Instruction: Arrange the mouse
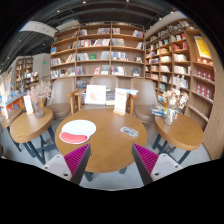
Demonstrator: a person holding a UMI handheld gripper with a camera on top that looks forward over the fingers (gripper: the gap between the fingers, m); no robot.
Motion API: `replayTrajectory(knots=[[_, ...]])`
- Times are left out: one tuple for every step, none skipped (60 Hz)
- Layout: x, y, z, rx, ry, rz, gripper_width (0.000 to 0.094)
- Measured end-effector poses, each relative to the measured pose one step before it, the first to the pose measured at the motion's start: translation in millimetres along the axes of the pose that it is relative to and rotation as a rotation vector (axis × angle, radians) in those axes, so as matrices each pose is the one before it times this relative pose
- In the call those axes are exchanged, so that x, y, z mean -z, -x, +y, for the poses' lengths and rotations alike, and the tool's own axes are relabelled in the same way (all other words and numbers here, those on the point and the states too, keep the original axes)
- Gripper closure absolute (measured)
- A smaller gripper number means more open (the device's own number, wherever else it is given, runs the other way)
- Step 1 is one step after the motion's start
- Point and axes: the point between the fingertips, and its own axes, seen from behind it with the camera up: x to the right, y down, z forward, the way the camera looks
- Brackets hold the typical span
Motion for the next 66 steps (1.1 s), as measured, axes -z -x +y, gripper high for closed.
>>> replayTrajectory(knots=[[-0.47,-1.13,-0.4,-0.0022,-0.00079,0.00267,0.0081],[-0.77,-1.12,-0.25,-0.0022,-0.00051,0.00215,0.008],[-1.49,-1.42,-0.2,-0.0015,-0.00028,0.00229,0.0081],[-2.37,-1.91,-0.02,-0.0015,0.00027,0.00333,0.0079],[-2.82,-2.5,0.06,-0.0013,0.00105,0.005,0.0079],[-11.67,-11.43,2.09,-0.0004,-0.00047,0.00318,0.0079],[-4.57,-4.0,0.2,-0.0021,0.00116,0.00628,0.0078],[-4.09,-3.89,0.18,-0.0014,0.00057,0.006,0.008],[-3.93,-4.26,0.37,-0.0006,-0.0008,0.00466,0.0078],[-3.81,-4.15,0.14,0.0002,-0.00146,0.00409,0.0078],[-3.97,-4.14,0.64,0.0004,-0.00146,0.00463,0.0079],[4.66,2.4,-2.61,-0.0013,0.00276,0.00827,0.0079],[-1.49,-8.24,1.46,0.0002,-0.00035,0.00315,0.0077],[-2.98,-3.98,1.73,-0.001,0.00007,0.00541,0.0078],[-2.9,-3.55,1.41,-0.0013,-0.00006,0.00469,0.0077],[-2.96,-3.53,1.06,-0.0007,-0.0005,0.00371,0.0077],[-2.81,-2.87,0.87,-0.0009,-0.00065,0.00299,0.0077],[-1.03,1.04,-1.96,-0.0011,0.00205,0.00528,0.0079],[-2.92,-6.9,0.96,-0.0014,-0.00067,0.00139,0.0078],[-2.56,-3.1,0.6,-0.0018,-0.00102,0.00364,0.0078],[-2.68,-2.7,0.39,-0.0027,-0.00243,0.00362,0.0078],[-3.07,-2.64,0.01,-0.0032,-0.00338,0.00265,0.0077],[-2.72,-2.67,0.01,-0.0024,-0.00293,0.00164,0.0077],[-3.05,-0.2,0.42,-0.0011,-0.0016,0.00248,0.0079],[-3.24,-2.28,0.08,-0.001,-0.00174,0.00185,0.0078],[-4.52,-3.21,-0.87,-0.0014,-0.0002,0.00091,0.0078],[-3.15,-2.14,0.46,-0.0012,-0.00073,0.00148,0.0079],[-3.27,-2.12,0.53,-0.0005,0.00014,0.00095,0.008],[-3.95,-2.14,0.87,0.0002,0.00069,0.00083,0.008],[-4.28,-1.89,0.94,0.0013,0.00072,0.00043,0.0079],[-4.1,1.57,1.47,0.0005,-0.00094,0.00105,0.008],[-4.19,-1.46,0.41,0.0006,-0.00065,-0.00049,0.0079],[-4.5,-1.62,0.57,0.0007,-0.00066,-0.00057,0.0079],[-4.88,-1.53,0.85,0.0005,-0.00024,-0.00077,0.0079],[-4.86,-1.31,1.09,0.0009,0.0011,-0.0003,0.008],[-7.39,-1.36,1.3,0.0006,0.00177,0.00066,0.0079],[-4.5,-1.16,0.99,-0.0016,0.00223,0.00001,0.0078],[-4.93,-1.13,0.54,-0.0034,0.00138,-0.00023,0.0081],[-4.96,-0.61,0.14,-0.0045,0.00013,-0.00072,0.0081],[-4.98,-0.63,-0.11,-0.0045,-0.0008,-0.00194,0.0081],[-4.97,-0.54,0.17,-0.004,-0.00099,-0.00237,0.0081],[-5.3,-0.43,0.19,-0.0032,-0.00062,-0.00215,0.0082],[-2.88,0.39,1.78,-0.0005,0.00099,0.00018,0.0083],[-5.64,-0.62,-0.34,0.0026,0.00341,-0.00086,0.0083],[-5.25,-0.81,0.52,0.0037,0.00147,-0.00092,0.0081],[-5.78,-0.61,-0.53,0.003,-0.00101,-0.00017,0.0079],[-4.92,-0.14,-0.44,0.0021,-0.00259,-0.00145,0.0077],[-4.97,0.05,-0.61,0.0016,-0.00368,-0.00199,0.0078],[-4.94,0.35,-0.46,0.0017,-0.0028,-0.00261,0.0079],[-5.4,0.25,0.47,0.0026,0.00025,-0.00202,0.008],[-5.07,-0.06,1.23,0.0033,0.00378,-0.00055,0.0082],[-5.61,-0.82,2.03,0.0034,0.00729,0.0007,0.0082],[-5.47,-0.52,1.88,0.0035,0.00727,0.00141,0.0082],[-5.3,-0.54,1.68,0.0037,0.0066,0.00148,0.0079],[-5.35,-0.63,1.54,0.0035,0.00519,0.00206,0.0079],[-5.53,-0.8,1.79,0.0025,0.00516,0.00274,0.0079],[-5.29,-1.92,1.47,0.0008,0.00622,0.00311,0.008],[-4.79,-1.38,2.21,-0.0005,0.00873,0.00444,0.0079],[-4.63,-0.89,2.29,-0.0004,0.00938,0.00334,0.0079],[-4.48,-0.25,2.02,-0.0003,0.00887,0.00098,0.0079],[-4.63,-0.03,1.33,-0.0005,0.0063,-0.00116,0.0081],[-4.22,0.12,1.16,-0.0022,0.00504,-0.0017,0.0083],[-4.21,0.01,1.1,-0.0034,0.00489,-0.00067,0.0082],[-4.7,-2.12,2.37,-0.0026,0.0061,-0.0015,0.0084],[-4.07,0.94,0.57,-0.0015,0.00563,0.00184,0.0083],[-2.67,0.1,1.32,-0.0014,0.00586,-0.00025,0.0081]])
